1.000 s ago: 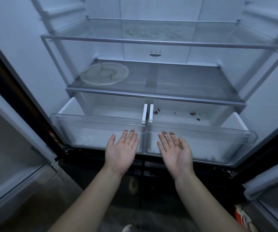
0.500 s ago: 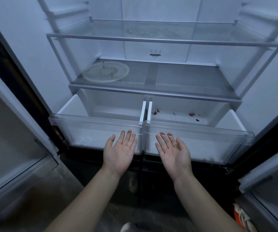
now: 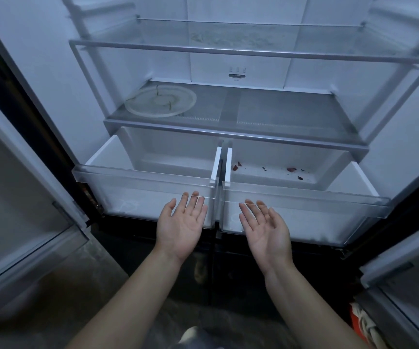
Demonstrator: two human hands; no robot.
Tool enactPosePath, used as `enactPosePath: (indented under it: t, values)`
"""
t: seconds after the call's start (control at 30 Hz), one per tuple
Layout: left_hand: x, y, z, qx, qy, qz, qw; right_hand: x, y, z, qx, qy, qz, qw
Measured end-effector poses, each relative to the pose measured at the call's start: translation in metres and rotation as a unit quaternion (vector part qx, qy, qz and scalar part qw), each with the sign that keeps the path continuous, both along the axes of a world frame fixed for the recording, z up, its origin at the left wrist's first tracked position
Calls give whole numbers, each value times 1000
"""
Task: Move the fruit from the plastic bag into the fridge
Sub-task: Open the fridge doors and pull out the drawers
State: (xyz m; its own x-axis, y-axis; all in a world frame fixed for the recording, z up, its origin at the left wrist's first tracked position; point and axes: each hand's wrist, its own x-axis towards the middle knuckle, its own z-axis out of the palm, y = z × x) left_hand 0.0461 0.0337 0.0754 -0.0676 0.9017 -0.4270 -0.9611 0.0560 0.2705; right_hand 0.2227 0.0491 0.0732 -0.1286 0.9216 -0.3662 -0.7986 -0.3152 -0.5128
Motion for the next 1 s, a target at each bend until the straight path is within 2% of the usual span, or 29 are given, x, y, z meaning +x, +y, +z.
enactPosePath:
  t: [0.47, 0.53, 0.6, 0.63, 0.73, 0.8, 0.87, 0.9, 1.0]
  values:
    - [-1, 0, 5, 12, 6, -14, 1000, 6, -8, -5, 21, 3, 17, 1000]
    - [-2, -2, 9, 3, 49, -40, 998, 12, -6, -6, 27, -53, 41, 997]
    - [-1, -5, 15, -19, 147, -110, 983, 23, -4, -5, 40, -186, 96, 977]
    - [2, -6, 18, -26, 219, -155, 963, 30, -4, -4, 51, -268, 127, 954]
    - [16, -10, 35, 10, 461, -213, 861, 55, -3, 7, 112, -449, 138, 876]
    - [27, -8, 45, 69, 602, -176, 776, 71, -2, 20, 167, -505, 93, 842]
    - [39, -2, 51, 147, 710, -142, 674, 86, 0, 30, 216, -566, 26, 795]
    - [46, 3, 51, 182, 762, -130, 607, 94, 2, 34, 236, -616, -8, 752]
    - [70, 23, 44, 272, 878, -83, 386, 115, 15, 34, 296, -769, -74, 561]
